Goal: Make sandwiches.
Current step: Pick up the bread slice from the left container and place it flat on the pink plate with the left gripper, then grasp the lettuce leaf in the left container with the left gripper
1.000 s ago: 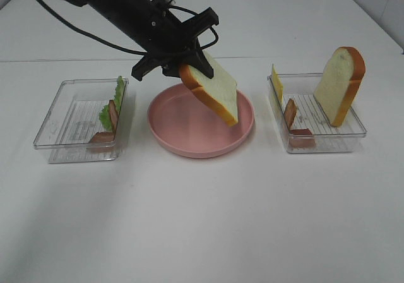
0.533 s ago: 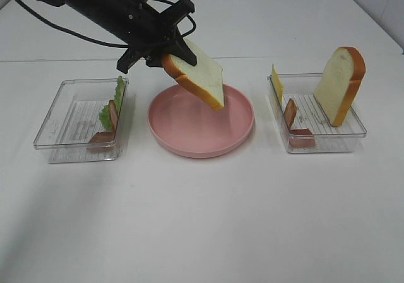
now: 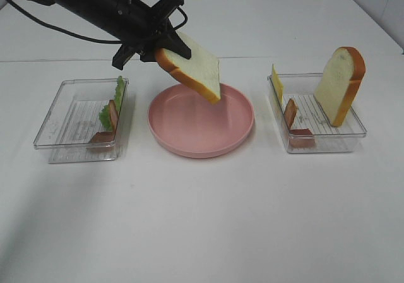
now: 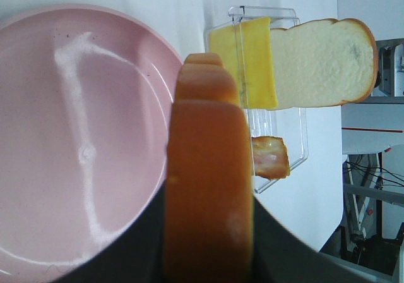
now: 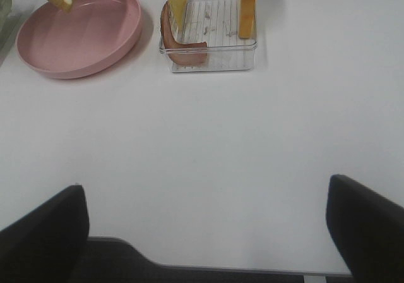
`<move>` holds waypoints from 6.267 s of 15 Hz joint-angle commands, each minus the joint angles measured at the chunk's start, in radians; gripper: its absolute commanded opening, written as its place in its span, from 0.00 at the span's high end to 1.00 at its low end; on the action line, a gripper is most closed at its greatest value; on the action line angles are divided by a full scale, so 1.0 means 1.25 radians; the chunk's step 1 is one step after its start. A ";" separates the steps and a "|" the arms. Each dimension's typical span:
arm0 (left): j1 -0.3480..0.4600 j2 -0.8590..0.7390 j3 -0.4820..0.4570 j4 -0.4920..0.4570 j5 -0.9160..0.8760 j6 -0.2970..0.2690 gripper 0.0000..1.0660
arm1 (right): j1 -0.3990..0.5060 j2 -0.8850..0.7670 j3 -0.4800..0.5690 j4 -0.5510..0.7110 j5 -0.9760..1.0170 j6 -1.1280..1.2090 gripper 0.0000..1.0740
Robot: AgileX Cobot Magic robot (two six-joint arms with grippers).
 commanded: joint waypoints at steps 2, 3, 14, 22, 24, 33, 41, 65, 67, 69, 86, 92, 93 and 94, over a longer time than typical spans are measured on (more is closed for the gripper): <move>-0.002 0.014 0.048 -0.015 -0.021 0.004 1.00 | -0.006 -0.020 0.003 -0.003 0.002 0.007 0.08; -0.002 0.014 0.066 -0.018 -0.042 0.023 1.00 | -0.006 -0.020 0.003 -0.003 0.002 0.007 0.08; -0.027 0.055 0.066 -0.116 -0.107 0.082 1.00 | -0.006 -0.020 0.003 -0.004 0.002 0.007 0.08; -0.029 0.071 0.066 -0.129 -0.103 0.082 0.85 | -0.006 -0.020 0.003 -0.003 0.002 0.007 0.08; -0.029 0.077 0.066 -0.130 -0.102 0.081 0.77 | -0.006 -0.020 0.003 -0.003 0.002 0.007 0.08; -0.029 0.077 0.061 -0.068 -0.079 0.031 0.36 | -0.006 -0.020 0.003 -0.003 0.002 0.007 0.08; -0.072 0.077 -0.071 0.223 -0.038 -0.188 0.28 | -0.006 -0.020 0.003 -0.003 0.002 0.007 0.08; -0.041 -0.190 -0.142 0.689 0.330 -0.254 0.28 | -0.006 -0.020 0.003 -0.003 0.002 0.007 0.08; -0.007 -0.248 -0.065 0.690 0.330 -0.250 0.28 | -0.006 -0.020 0.003 -0.003 0.002 0.007 0.08; 0.048 -0.330 0.046 0.708 0.329 -0.238 0.28 | -0.006 -0.020 0.003 -0.003 0.002 0.007 0.08; 0.092 -0.178 0.085 0.563 0.154 -0.233 0.28 | -0.006 -0.020 0.003 -0.003 0.002 0.007 0.08; 0.080 -0.046 -0.052 0.562 0.169 -0.257 0.28 | -0.006 -0.020 0.003 -0.003 0.002 0.007 0.08; 0.070 -0.022 -0.087 0.562 0.185 -0.260 0.28 | -0.006 -0.020 0.003 -0.003 0.002 0.007 0.08; 0.051 0.018 -0.148 0.565 0.214 -0.277 0.28 | -0.006 -0.020 0.003 -0.003 0.002 0.007 0.08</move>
